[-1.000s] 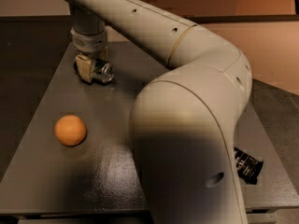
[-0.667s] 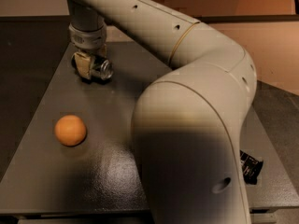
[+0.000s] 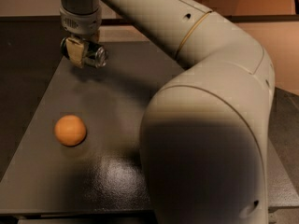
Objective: Pick green can
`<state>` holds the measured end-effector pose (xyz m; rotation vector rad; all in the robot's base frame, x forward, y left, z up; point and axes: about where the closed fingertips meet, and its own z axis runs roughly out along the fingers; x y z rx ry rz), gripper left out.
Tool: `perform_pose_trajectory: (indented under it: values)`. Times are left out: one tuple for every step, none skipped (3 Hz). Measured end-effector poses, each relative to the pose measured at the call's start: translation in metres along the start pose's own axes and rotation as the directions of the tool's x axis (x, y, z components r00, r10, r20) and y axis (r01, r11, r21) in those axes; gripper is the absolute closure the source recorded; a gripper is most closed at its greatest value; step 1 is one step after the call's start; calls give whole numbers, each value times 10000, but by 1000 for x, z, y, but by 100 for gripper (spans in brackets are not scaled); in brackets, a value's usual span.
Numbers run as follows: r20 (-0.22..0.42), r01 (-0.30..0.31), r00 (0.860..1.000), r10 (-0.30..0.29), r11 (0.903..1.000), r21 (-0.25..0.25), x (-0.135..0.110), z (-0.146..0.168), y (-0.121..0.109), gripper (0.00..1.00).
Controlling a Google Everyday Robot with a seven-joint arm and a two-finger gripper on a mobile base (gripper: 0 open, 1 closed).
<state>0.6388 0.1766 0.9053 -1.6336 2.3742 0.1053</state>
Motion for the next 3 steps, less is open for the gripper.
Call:
perform_pose_trajectory:
  values:
    - [340, 424, 9985, -432, 9988, 238, -8, -28, 3, 100]
    - [748, 909, 9928, -937, 9950, 407, -14, -58, 7, 100]
    - [749, 909, 9928, -937, 9950, 407, -14, -58, 7, 100]
